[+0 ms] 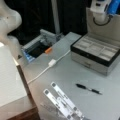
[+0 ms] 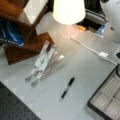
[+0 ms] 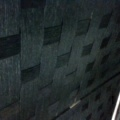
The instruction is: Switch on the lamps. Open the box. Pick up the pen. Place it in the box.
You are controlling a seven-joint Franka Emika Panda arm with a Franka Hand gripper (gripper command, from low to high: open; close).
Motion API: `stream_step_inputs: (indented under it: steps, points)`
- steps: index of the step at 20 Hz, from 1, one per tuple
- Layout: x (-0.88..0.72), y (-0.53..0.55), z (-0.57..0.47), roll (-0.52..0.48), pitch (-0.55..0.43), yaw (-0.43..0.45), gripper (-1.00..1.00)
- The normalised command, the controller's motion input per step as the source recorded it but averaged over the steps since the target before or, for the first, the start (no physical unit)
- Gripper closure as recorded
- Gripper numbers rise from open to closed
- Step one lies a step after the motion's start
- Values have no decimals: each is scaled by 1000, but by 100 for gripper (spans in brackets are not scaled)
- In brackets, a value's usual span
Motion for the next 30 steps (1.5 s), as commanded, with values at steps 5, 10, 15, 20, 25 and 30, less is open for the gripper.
stream_step_inputs:
  steps: [5, 10, 15, 20, 25, 30]
  points:
    - [135, 225, 38, -112, 48, 4, -100]
    - [115, 193, 73, -107, 44, -10, -100]
    - [108, 157, 66, -106, 18, -44, -100]
    - [73, 197, 28, -102, 18, -54, -100]
    - [79, 210, -20, -66, 10, -49, -100]
    - [92, 122, -30, -67, 12, -37, -100]
